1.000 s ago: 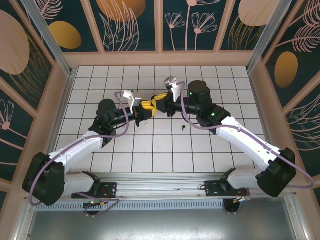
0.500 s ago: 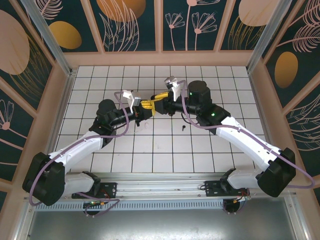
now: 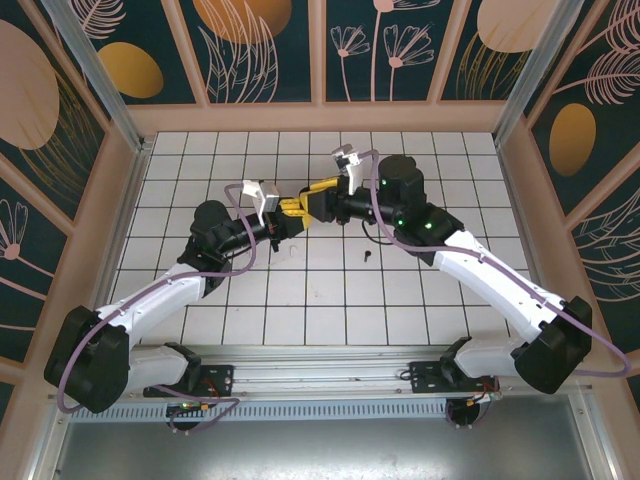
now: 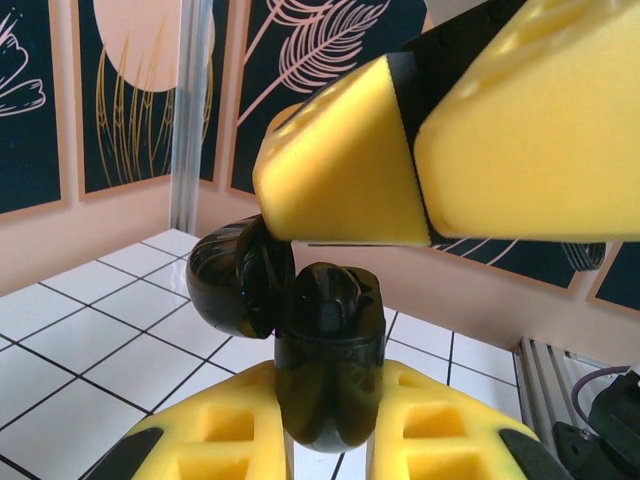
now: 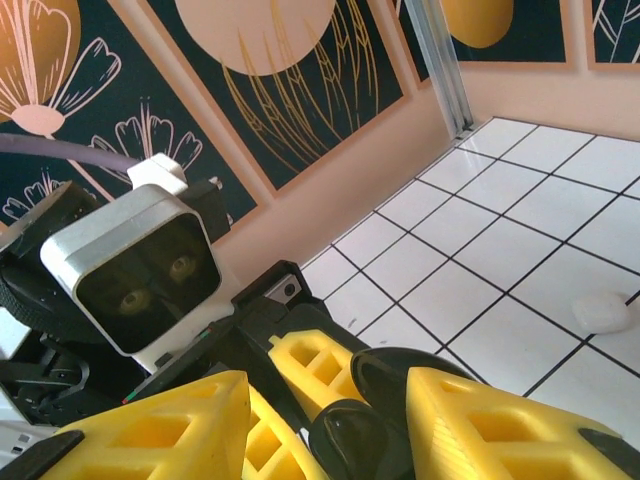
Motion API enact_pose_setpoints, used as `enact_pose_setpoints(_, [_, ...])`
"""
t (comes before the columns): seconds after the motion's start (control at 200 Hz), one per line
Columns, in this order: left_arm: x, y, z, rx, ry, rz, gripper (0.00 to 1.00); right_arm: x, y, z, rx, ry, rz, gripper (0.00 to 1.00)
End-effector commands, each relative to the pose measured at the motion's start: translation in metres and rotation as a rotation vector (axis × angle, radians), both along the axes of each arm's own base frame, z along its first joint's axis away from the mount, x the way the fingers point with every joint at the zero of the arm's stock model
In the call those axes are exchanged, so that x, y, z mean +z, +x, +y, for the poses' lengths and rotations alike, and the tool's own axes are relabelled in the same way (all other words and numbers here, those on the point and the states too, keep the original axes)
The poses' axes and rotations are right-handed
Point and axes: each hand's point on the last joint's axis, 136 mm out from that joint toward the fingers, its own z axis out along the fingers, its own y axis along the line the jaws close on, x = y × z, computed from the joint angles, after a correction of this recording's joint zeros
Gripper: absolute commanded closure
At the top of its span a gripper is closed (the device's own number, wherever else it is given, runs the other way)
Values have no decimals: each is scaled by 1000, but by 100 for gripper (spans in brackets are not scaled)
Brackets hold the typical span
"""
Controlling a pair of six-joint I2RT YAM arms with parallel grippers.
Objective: Insert the wireless bluetooth earbuds into the charging case
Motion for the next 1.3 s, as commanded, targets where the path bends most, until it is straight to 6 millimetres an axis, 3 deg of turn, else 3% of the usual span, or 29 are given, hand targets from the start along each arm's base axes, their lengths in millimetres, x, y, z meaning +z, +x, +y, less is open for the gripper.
enact_pose_setpoints(0.0, [15, -11, 0, -32, -34, -57, 95, 17, 8, -2, -39, 23, -16, 55])
enact_pose_setpoints(0.43, [-3, 6, 3, 52, 1, -11, 95, 29, 3, -14, -78, 42, -40, 55])
enact_pose_setpoints(0.54, [-12, 9, 5, 75, 13, -5, 95, 22, 6, -23, -132, 26, -25, 55])
enact_pose_setpoints(0.666, [-18, 13, 5, 89, 22, 4, 95, 4, 23, -50, -305, -1, 53, 60])
enact_pose_setpoints(0.826, [-23, 15, 3, 85, 42, 8, 95, -40, 47, -104, -522, 2, 260, 64])
enact_pose_setpoints(0.976, [-30, 15, 2, 77, 54, 20, 95, -108, 54, -151, -690, -12, 499, 65])
enact_pose_setpoints(1.176, [-43, 13, 5, 88, 74, 40, 96, -195, 36, -163, -730, -57, 731, 65])
enact_pose_setpoints(1.296, [-53, 13, 6, 95, 99, 64, 96, -234, 24, -165, -742, -92, 837, 66])
